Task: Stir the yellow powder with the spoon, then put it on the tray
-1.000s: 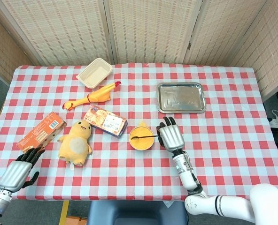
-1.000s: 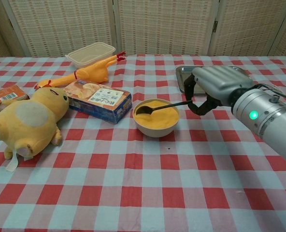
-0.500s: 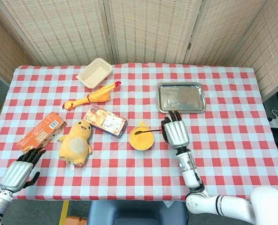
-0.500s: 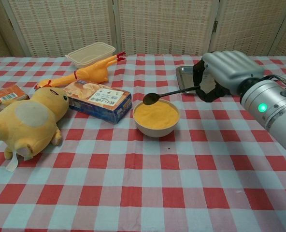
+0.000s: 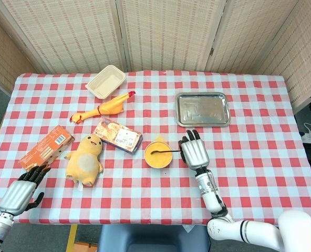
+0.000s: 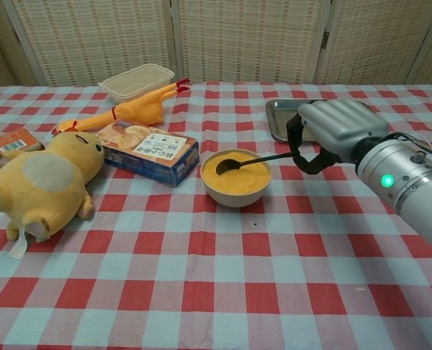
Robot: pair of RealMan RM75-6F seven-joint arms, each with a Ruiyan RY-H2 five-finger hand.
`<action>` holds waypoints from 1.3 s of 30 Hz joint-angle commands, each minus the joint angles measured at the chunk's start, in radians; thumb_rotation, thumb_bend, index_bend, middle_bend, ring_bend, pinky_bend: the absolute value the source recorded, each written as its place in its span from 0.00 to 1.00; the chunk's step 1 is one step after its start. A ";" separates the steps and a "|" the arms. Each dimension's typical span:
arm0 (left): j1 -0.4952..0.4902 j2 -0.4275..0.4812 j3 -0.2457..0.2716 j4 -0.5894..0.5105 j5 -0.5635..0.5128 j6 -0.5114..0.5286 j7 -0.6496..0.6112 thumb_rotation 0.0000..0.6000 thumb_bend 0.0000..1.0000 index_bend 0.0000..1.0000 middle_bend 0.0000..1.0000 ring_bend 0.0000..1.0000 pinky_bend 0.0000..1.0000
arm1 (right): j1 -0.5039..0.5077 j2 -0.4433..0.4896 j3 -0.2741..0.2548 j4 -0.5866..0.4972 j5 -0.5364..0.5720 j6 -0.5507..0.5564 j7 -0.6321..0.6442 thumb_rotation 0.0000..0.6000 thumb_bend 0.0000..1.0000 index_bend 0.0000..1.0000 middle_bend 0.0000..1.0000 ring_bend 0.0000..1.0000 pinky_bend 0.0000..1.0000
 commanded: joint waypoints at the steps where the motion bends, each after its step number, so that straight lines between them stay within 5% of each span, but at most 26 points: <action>1: 0.002 0.000 0.001 -0.001 0.001 0.003 0.001 1.00 0.49 0.00 0.00 0.00 0.20 | -0.018 0.035 0.006 -0.062 0.022 -0.012 0.010 1.00 0.56 1.00 0.41 0.13 0.15; 22: 0.006 -0.002 0.003 -0.004 0.009 0.012 0.008 1.00 0.49 0.00 0.00 0.00 0.20 | -0.068 0.078 -0.037 -0.130 -0.064 0.036 0.014 1.00 0.56 1.00 0.42 0.14 0.15; 39: 0.005 0.002 0.000 0.003 0.005 0.008 -0.009 1.00 0.49 0.00 0.00 0.00 0.20 | -0.024 -0.083 0.051 0.081 -0.028 0.054 -0.045 1.00 0.56 1.00 0.42 0.16 0.15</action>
